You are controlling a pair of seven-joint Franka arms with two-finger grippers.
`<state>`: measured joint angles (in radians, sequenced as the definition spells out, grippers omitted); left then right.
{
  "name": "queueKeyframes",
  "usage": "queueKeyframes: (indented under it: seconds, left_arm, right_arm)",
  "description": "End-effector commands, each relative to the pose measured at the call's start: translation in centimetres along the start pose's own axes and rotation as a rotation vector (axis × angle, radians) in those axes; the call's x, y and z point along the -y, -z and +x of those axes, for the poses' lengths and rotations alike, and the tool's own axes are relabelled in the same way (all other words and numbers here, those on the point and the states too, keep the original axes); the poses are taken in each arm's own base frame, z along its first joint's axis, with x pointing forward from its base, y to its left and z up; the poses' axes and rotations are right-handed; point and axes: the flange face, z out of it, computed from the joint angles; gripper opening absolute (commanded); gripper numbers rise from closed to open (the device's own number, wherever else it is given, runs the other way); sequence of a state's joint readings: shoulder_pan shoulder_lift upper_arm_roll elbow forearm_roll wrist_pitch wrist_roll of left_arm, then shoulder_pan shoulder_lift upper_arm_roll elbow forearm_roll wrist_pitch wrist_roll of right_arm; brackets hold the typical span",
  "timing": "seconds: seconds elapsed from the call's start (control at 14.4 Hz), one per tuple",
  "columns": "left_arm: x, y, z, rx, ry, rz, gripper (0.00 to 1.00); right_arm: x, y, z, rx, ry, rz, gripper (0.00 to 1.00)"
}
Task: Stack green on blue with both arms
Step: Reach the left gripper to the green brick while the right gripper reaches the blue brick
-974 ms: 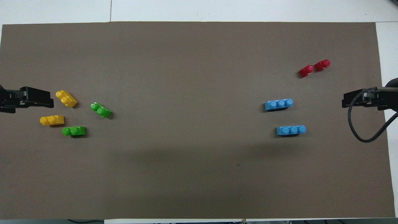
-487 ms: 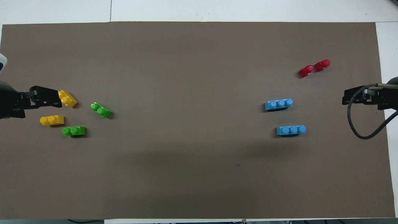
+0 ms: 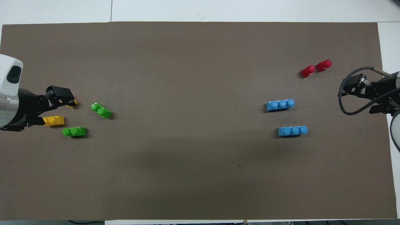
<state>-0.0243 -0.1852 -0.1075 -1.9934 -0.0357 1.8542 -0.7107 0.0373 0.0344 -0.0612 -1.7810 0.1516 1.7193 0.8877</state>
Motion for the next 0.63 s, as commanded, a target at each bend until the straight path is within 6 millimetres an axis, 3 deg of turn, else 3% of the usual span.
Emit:
queueKeyframes:
  seconds: [0.0,0.28,0.56]
  left_arm:
    - [1.0,-3.3,-0.5,-0.018,0.093,-0.033,1.00]
    - [0.8,-7.6,0.6,0.011,0.198,-0.012,1.00]
    - [0.3,-11.3,2.1,0.021,0.280,-0.010,1.00]
  right_arm:
    - [1.1,-1.3,1.4,0.045,-0.202,0.043,1.00]
    - [0.7,-4.0,4.3,0.130,-0.320,0.077,1.00]
    - [1.6,-6.8,5.4,0.222,-0.375,0.102,1.00]
